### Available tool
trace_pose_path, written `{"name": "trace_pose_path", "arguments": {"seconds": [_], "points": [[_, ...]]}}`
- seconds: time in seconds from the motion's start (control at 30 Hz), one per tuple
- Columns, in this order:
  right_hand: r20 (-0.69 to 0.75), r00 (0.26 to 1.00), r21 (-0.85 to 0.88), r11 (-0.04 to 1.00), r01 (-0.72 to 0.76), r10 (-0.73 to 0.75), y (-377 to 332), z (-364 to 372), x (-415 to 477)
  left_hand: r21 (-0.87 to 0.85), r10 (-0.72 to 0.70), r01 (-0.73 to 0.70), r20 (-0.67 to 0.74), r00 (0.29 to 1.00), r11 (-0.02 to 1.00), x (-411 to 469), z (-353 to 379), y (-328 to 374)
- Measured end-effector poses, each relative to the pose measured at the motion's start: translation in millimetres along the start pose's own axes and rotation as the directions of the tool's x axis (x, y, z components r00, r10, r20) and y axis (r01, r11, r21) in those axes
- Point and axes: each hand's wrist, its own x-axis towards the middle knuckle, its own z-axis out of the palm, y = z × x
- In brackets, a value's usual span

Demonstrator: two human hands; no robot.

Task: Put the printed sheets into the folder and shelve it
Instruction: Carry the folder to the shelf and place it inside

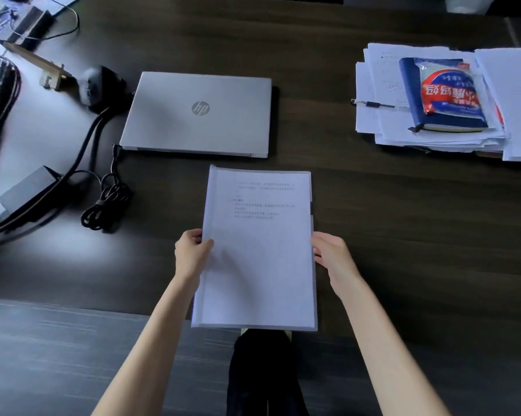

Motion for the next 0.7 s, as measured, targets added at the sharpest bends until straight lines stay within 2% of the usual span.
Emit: {"name": "trace_pose_path", "arguments": {"seconds": [0.1, 0.37, 0.53, 0.7], "points": [[0.012, 1.000, 0.026, 0.999, 0.022, -0.022, 1.1, -0.7, -1.5, -0.112, 0.036, -0.031, 0.041, 0.998, 0.993, -4.6, -3.2, 0.9], [-0.057, 0.981, 0.185, 0.964, 0.194, -0.186, 7.3, -0.4, -15.9, -0.168, 0.192, -0.174, 0.100, 0.976, 0.970, -22.9, -4.6, 6.2], [-0.188, 0.914, 0.233, 0.888, 0.396, -0.359, -11.1, -27.3, -43.5, -0.294, 0.273, -0.221, 0.151, 0.950, 0.930, -43.7, -13.7, 38.3], [-0.309, 0.823, 0.303, 0.771, 0.560, -0.476, -35.5, -64.8, -82.5, -0.401, 0.461, -0.353, 0.213, 0.862, 0.845, -78.2, -10.9, 89.5]]}}
